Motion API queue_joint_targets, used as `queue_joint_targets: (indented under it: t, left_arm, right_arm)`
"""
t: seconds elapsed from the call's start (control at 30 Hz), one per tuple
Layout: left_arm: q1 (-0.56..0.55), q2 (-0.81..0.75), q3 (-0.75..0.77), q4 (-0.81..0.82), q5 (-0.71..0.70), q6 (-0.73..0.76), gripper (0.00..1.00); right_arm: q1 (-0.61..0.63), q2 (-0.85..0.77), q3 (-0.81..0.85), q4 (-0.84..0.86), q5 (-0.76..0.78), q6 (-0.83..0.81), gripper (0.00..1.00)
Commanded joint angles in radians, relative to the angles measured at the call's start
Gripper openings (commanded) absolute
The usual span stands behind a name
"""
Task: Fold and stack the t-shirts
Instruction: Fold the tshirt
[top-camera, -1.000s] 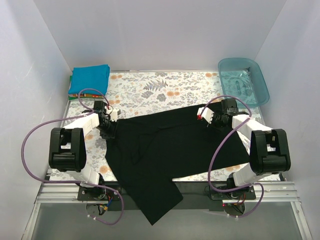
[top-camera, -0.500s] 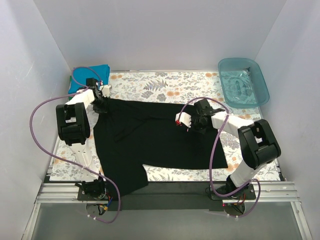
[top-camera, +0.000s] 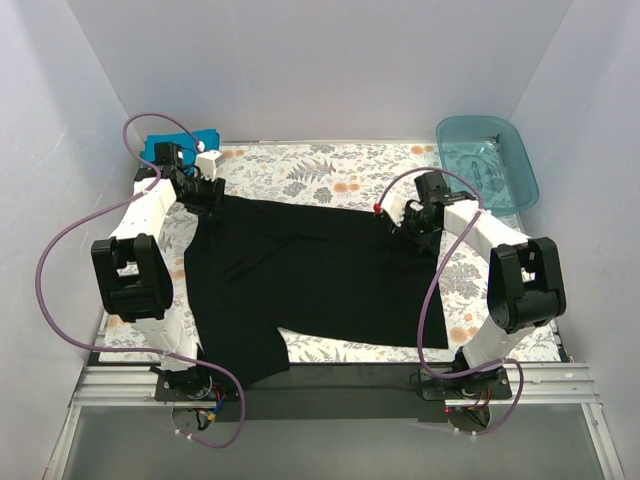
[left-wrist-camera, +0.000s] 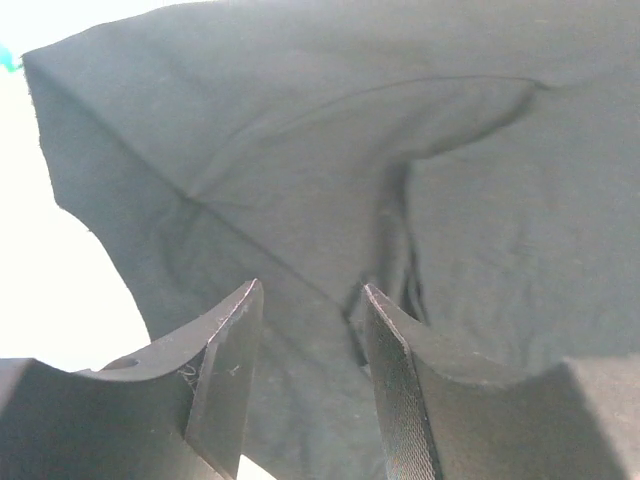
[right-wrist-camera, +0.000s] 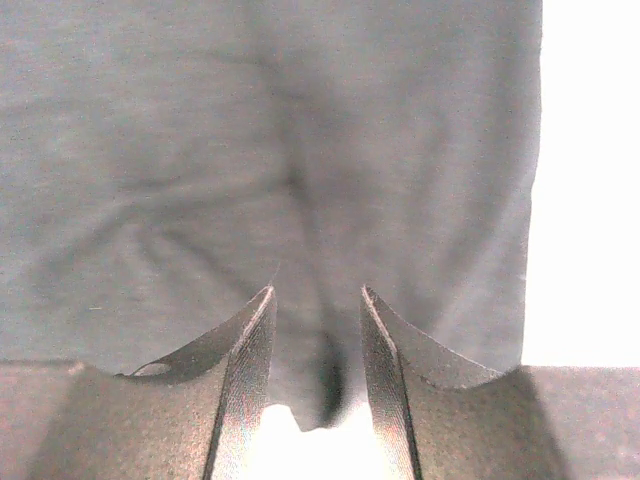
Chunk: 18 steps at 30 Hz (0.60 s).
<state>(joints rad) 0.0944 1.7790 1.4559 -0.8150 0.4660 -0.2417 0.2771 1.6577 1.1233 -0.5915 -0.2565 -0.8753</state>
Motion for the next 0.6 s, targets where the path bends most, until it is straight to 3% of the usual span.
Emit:
queue_joint_targets:
  t: [0.0,0.3,0.47,0.57]
  left_arm:
    - [-0.018,-0.035,-0.057,-0.041,0.069,0.028,0.44]
    - [-0.021,-0.021,-0.132,0.065,-0.021,-0.028,0.43]
    - [-0.019,0.017,-0.215,0.129,-0.118,-0.053,0.42]
    - [-0.019,0.045,-0.256,0.16,-0.19,-0.056,0.41]
  right_arm:
    - [-0.045,0.068,0.082,-0.041,0.017,0.009,0.46]
    - [-0.13,0.27,0.234,-0.039,0.111,0.065,0.32]
    - [-0.136,0.375,0.254,0.022,0.201,0.073,0.32]
    - [-0.144,0.405,0.291,0.047,0.232,0.085,0.4]
